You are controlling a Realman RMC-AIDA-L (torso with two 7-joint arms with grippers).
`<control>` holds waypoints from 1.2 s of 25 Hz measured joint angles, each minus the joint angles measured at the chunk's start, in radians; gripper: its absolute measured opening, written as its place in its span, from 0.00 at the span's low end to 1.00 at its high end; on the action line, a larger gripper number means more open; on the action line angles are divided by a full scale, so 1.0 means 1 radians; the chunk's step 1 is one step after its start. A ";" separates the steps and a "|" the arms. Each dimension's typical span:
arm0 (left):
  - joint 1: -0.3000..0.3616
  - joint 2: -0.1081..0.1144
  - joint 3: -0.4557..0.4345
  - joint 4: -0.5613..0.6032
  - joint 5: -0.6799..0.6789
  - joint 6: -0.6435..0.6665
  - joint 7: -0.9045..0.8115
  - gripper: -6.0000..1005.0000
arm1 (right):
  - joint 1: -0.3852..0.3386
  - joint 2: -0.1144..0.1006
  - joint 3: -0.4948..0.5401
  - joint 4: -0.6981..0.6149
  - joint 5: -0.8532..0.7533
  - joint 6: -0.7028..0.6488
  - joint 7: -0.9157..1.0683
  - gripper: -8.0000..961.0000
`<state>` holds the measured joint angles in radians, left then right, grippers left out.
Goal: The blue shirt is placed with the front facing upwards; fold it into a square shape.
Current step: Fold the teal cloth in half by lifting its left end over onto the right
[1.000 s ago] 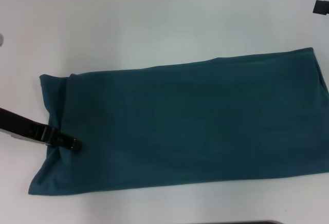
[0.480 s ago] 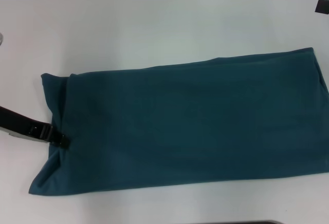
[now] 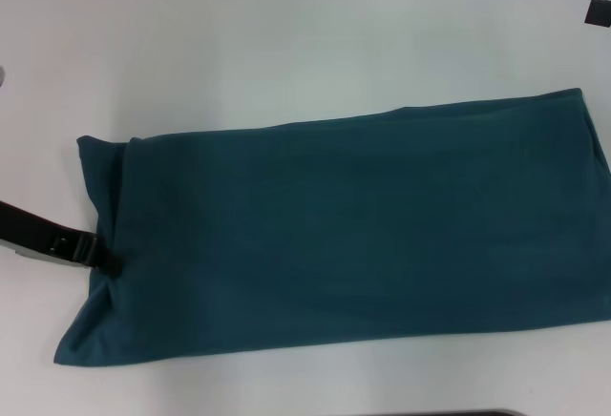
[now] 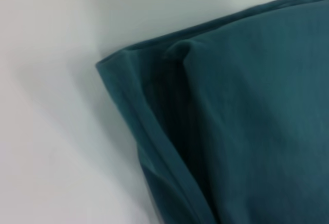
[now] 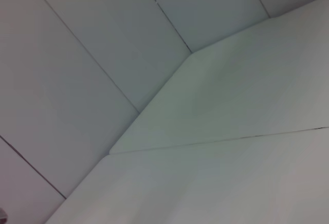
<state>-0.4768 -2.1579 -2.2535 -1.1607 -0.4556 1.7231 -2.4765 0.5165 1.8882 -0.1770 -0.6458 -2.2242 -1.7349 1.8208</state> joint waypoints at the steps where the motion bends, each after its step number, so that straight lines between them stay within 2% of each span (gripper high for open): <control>1: 0.001 0.000 0.000 0.000 0.000 0.000 0.000 0.01 | 0.000 0.000 0.001 0.000 0.000 0.000 0.000 0.75; 16: 0.014 0.048 -0.025 0.004 0.000 -0.014 0.001 0.01 | -0.002 0.007 0.002 0.004 0.000 0.001 0.000 0.75; 22: 0.016 0.083 -0.079 0.017 0.000 -0.014 0.015 0.01 | 0.006 0.010 -0.003 0.009 0.000 0.004 0.000 0.75; 25: 0.016 0.109 -0.129 0.039 0.000 -0.014 0.031 0.01 | 0.008 0.011 -0.004 0.009 0.000 0.005 0.001 0.75; 27: 0.017 0.115 -0.137 0.045 0.001 -0.014 0.035 0.01 | 0.009 0.012 -0.004 0.009 0.000 0.006 0.001 0.75; 28: 0.017 0.132 -0.155 0.065 0.001 -0.016 0.042 0.01 | 0.009 0.013 -0.004 0.009 0.000 0.006 0.001 0.75; 30: 0.017 0.145 -0.171 0.079 0.002 -0.018 0.047 0.01 | 0.009 0.014 -0.004 0.010 0.000 0.008 0.001 0.75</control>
<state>-0.4601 -2.0133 -2.4249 -1.0815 -0.4540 1.7052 -2.4291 0.5258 1.9023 -0.1808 -0.6358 -2.2243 -1.7270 1.8223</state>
